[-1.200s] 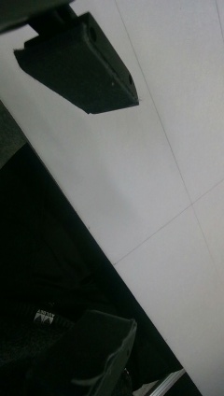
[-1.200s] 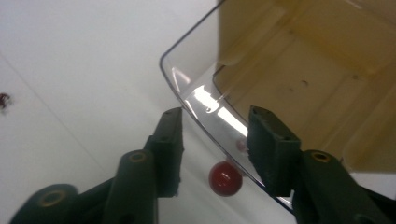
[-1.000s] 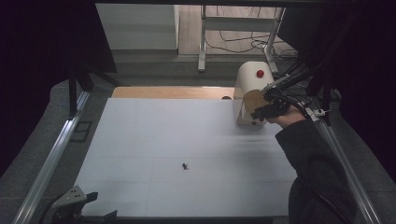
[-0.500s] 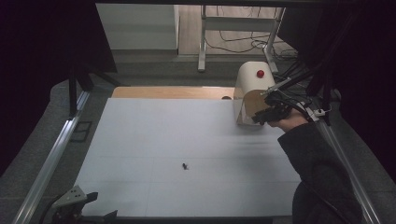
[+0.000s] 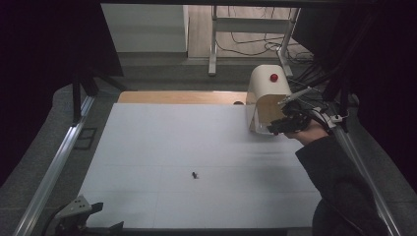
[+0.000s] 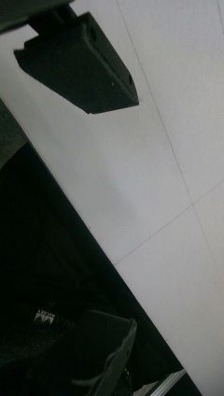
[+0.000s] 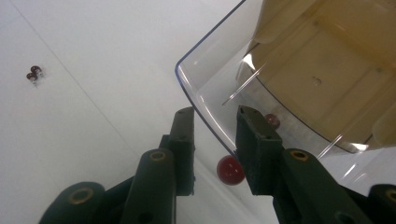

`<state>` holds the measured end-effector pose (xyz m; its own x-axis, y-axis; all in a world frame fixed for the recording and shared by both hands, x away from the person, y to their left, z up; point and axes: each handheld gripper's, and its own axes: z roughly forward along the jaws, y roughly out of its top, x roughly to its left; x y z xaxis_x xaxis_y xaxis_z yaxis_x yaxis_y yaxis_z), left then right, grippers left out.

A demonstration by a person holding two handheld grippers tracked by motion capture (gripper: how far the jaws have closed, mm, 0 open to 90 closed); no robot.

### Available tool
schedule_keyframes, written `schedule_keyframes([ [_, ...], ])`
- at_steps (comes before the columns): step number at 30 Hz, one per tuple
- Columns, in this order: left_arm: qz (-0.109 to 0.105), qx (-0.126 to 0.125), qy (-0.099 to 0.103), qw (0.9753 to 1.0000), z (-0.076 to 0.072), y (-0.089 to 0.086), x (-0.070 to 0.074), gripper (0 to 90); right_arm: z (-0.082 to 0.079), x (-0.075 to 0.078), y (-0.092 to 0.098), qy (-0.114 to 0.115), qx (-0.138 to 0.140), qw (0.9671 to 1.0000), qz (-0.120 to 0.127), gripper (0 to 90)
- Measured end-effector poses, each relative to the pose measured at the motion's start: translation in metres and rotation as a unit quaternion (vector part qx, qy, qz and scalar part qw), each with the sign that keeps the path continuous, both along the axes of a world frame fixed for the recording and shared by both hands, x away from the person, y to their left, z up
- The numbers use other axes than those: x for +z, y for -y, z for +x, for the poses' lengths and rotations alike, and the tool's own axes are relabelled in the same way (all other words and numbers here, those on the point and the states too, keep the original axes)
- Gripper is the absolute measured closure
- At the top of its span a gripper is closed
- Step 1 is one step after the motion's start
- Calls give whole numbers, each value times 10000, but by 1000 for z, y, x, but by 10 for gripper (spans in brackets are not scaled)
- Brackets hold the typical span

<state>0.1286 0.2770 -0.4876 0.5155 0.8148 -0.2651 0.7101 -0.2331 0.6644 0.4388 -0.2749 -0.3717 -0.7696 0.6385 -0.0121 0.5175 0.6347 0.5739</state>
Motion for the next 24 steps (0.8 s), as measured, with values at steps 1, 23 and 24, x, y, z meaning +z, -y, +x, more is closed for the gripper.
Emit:
schedule_keyframes([
  [1, -2, 3, 0, 10000, 0, 0, 0, 0, -1, 0, 0, 23, -17, 10000, 23, 649],
  [23, -104, -50, 455, 9989, -1, -2, 3, 1, -34, 8, -1, 376, -832, 9942, 562, 120],
  [24, -114, -51, 433, 9990, -1, -2, 2, 1, -36, 8, -1, 395, -831, 9942, 558, 106],
])
